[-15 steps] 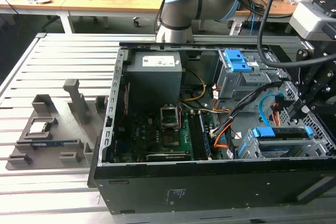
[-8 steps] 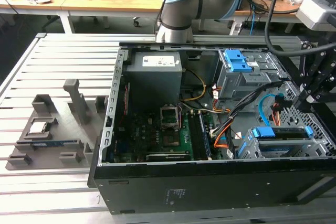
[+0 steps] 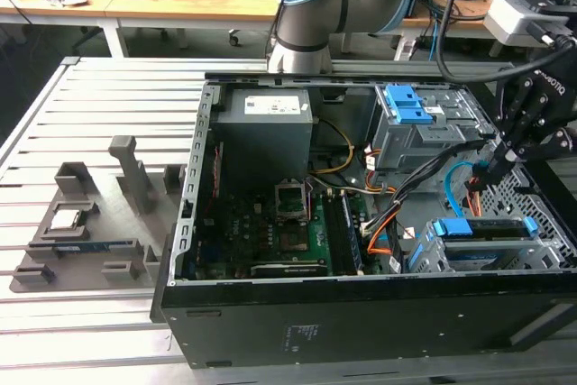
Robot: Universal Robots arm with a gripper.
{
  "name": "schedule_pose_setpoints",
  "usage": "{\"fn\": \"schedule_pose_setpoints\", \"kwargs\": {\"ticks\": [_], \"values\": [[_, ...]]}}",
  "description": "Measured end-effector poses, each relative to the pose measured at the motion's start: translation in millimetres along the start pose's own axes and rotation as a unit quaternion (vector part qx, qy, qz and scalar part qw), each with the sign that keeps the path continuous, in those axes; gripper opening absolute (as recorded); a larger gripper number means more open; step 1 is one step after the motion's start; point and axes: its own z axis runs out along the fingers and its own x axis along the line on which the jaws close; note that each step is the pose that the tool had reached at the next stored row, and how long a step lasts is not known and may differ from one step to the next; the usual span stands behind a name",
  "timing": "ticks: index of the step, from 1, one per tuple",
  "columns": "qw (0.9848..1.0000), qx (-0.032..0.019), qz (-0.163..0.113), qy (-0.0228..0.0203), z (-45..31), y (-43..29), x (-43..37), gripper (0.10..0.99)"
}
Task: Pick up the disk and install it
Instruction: 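Insert the first disk wire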
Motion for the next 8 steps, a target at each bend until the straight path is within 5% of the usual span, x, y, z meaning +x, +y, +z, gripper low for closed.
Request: {"fn": "schedule_pose_setpoints", "kwargs": {"ticks": [5,8], "values": [[1.0000,0.0000,0.000,0.0011,0.3,-0.2,-0.1,0.361],[1.0000,0.0001,0.002,0.0069,5.6,-0.4,-1.7,0.361]]}}
